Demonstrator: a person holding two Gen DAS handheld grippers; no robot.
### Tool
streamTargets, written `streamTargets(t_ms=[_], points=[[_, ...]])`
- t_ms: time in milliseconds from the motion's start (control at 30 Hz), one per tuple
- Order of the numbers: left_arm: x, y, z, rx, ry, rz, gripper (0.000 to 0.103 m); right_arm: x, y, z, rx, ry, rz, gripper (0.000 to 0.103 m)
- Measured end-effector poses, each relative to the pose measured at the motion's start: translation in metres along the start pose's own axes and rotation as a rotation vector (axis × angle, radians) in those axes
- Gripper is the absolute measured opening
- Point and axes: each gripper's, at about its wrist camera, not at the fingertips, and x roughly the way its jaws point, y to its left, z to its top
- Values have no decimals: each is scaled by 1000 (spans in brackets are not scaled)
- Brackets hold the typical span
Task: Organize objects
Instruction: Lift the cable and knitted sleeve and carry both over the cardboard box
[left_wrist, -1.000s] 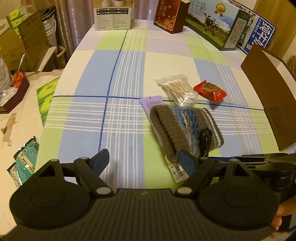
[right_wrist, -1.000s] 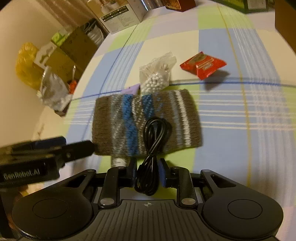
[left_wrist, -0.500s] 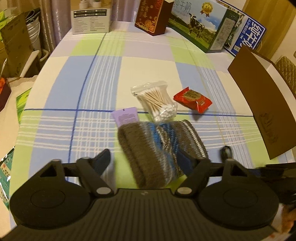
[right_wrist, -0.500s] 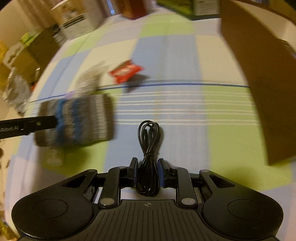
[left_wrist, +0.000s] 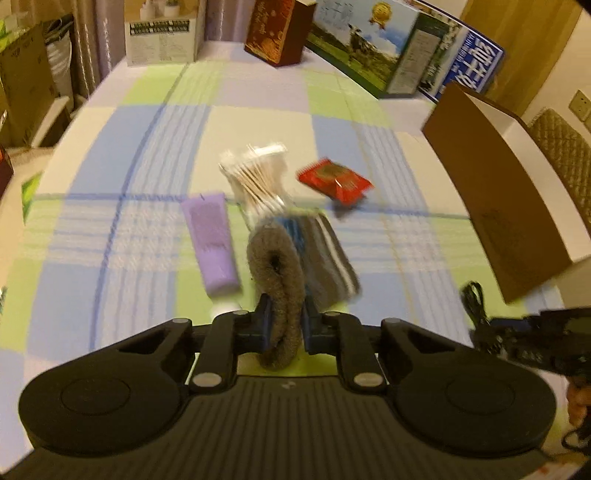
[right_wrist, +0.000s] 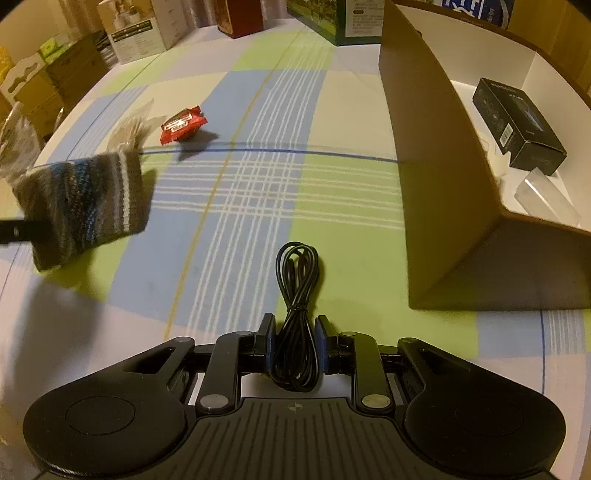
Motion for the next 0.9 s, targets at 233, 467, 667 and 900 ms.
streamTargets(t_ms=[233,467,667,900], points=[[-6,-40,-41,131,55,-32,12,-8,-12,-16,-70,16,31,19],[-8,-61,-74,173,102,-29,28,-17,-24,-31,-92,33,65,19],[-20,-63,-77,164,85,32,63,-22,-34,-32,-58,3,98,58],[1,-86,-52,135,54,33,91,-24,-38,-30,-24,-33,117,64]])
